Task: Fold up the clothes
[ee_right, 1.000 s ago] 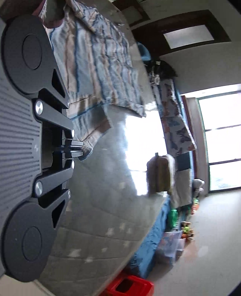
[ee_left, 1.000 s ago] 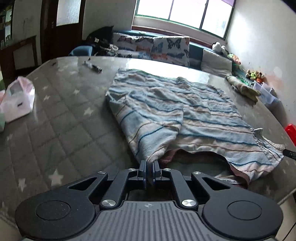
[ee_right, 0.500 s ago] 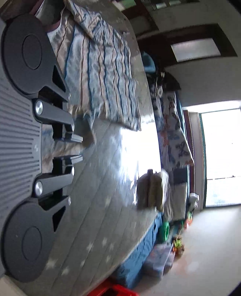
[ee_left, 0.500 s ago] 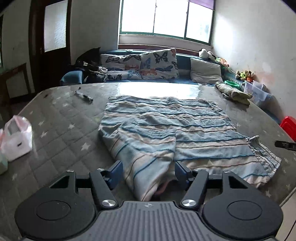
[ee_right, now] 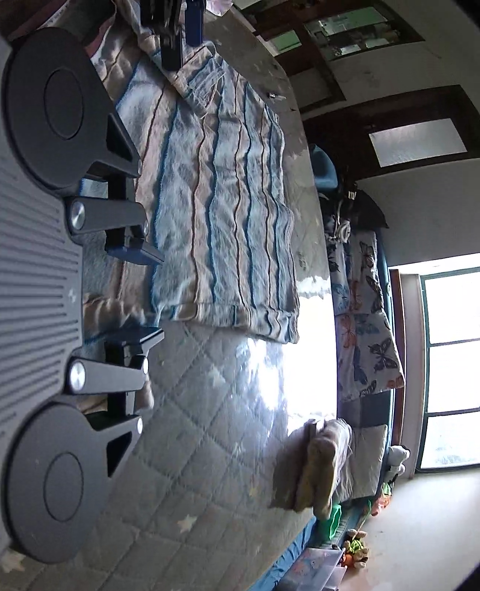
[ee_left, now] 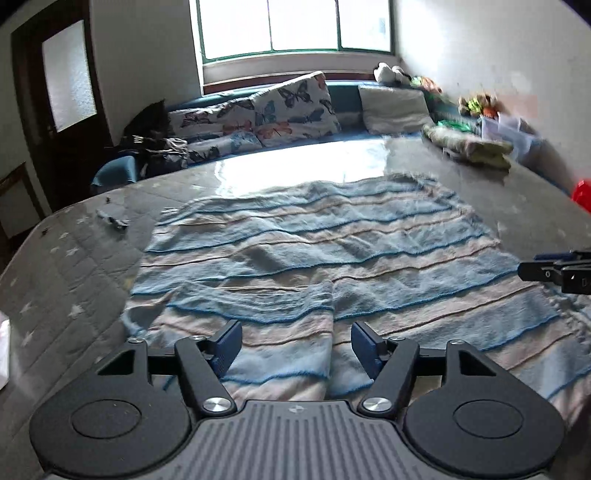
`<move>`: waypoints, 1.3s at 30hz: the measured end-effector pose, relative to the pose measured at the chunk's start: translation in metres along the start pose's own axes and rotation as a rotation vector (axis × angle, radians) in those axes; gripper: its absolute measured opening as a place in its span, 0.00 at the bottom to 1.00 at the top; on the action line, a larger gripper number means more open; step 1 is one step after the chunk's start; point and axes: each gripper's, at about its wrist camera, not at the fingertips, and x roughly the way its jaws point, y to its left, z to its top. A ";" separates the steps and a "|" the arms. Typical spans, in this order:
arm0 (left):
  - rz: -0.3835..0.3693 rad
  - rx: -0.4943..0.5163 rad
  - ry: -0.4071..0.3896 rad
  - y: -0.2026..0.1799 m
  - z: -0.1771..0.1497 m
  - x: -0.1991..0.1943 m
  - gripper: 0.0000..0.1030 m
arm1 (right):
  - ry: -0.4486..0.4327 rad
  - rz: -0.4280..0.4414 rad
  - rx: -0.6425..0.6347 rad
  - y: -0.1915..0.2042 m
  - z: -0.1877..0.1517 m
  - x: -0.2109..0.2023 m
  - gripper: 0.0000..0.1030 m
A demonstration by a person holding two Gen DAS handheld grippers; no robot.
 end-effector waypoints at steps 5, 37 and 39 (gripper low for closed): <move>0.021 0.051 0.026 -0.005 -0.006 0.014 0.26 | 0.016 0.003 -0.001 0.002 -0.003 0.008 0.43; 0.399 -0.650 0.006 0.176 -0.094 -0.091 0.06 | 0.018 -0.022 -0.073 0.014 -0.005 0.009 0.56; 0.337 -0.614 -0.008 0.169 -0.081 -0.087 0.06 | 0.021 -0.023 -0.077 0.015 -0.004 0.010 0.57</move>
